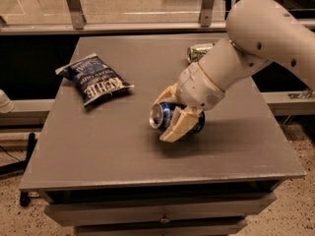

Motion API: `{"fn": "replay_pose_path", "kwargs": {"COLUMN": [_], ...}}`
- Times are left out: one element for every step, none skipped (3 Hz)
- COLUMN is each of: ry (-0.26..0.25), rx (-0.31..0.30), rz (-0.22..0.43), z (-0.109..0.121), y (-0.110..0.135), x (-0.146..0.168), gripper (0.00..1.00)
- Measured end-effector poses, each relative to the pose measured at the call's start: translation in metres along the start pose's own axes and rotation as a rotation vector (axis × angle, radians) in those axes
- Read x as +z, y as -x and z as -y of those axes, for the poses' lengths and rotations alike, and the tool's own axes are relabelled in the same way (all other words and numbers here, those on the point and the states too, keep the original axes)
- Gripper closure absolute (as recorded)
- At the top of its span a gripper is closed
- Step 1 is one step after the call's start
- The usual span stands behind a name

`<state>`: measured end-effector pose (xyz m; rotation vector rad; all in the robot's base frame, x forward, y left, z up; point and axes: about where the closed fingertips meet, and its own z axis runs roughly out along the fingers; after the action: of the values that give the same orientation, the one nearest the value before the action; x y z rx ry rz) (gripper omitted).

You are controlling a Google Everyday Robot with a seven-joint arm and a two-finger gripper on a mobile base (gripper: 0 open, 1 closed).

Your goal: Knock pepsi can over

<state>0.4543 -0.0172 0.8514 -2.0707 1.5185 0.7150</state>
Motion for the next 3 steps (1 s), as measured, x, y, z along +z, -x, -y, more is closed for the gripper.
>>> {"fn": "replay_pose_path", "kwargs": {"ry": [0.0,0.048,0.083], "rx": [0.0,-0.03,-0.05], "rz": [0.0,-0.072,-0.125], "z": [0.0,-0.01,-0.019], "y": [0.001,-0.007,-0.013], "x": [-0.001,0.001,0.002], "gripper": [0.37,0.13,0.0]}}
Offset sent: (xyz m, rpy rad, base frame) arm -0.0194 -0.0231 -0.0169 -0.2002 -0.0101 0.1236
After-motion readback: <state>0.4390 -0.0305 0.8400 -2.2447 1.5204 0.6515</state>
